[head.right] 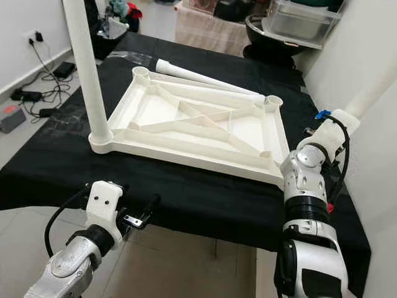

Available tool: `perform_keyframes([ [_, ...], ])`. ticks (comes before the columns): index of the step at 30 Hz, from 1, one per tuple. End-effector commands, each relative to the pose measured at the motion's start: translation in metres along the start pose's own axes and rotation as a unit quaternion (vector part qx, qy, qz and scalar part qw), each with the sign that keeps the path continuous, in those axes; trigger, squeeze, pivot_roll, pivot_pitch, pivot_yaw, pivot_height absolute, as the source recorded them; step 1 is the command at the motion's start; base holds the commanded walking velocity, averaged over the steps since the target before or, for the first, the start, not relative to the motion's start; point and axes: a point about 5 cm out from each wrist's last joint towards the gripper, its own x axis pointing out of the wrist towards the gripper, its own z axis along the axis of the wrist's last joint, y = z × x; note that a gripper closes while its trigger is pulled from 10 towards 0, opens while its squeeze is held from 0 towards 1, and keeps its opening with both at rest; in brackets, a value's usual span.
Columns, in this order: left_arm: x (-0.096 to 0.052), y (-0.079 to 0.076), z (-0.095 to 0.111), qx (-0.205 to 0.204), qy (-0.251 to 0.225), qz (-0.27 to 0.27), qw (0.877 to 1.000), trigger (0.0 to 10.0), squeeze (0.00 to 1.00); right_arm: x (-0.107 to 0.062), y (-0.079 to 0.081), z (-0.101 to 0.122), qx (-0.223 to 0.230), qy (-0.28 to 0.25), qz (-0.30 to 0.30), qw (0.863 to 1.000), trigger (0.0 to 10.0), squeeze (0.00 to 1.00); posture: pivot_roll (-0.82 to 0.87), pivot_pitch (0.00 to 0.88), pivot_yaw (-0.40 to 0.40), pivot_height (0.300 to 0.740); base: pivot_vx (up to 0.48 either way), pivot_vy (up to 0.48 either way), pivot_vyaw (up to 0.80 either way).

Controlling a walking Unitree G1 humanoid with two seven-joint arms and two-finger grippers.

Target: Building children table

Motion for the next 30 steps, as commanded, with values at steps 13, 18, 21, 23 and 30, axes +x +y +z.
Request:
perform_keyframes([
  [13,0.000,-0.001,-0.004,0.000,0.006,-0.001,1.000,10.0,0.00,-0.041,0.016,-0.026,-0.050,-0.023,0.044,0.997,10.0,0.00,0.07,0.143,-0.120,0.740,0.000,0.000,0.00],
  [18,0.001,-0.001,-0.004,-0.001,0.006,0.000,1.000,10.0,0.00,-0.062,0.016,-0.035,-0.059,-0.034,0.086,0.994,10.0,0.00,0.06,0.144,-0.121,0.740,0.000,0.000,0.00],
  [21,0.002,0.000,-0.003,-0.001,0.005,0.000,1.000,10.0,0.00,-0.090,0.020,-0.037,-0.062,-0.063,0.159,0.983,10.0,0.00,0.06,0.144,-0.122,0.740,0.000,0.000,0.00],
  [23,0.002,0.000,-0.004,0.000,0.005,0.000,1.000,10.0,0.00,-0.110,0.030,-0.037,-0.056,-0.085,0.237,0.966,10.0,0.00,0.06,0.139,-0.119,0.740,0.000,0.000,0.00],
  [30,0.004,0.002,-0.004,0.001,0.003,0.004,1.000,10.0,0.00,-0.168,0.055,-0.047,-0.010,-0.059,0.463,0.884,10.0,0.00,0.06,0.132,-0.116,0.740,0.000,0.000,0.00],
])
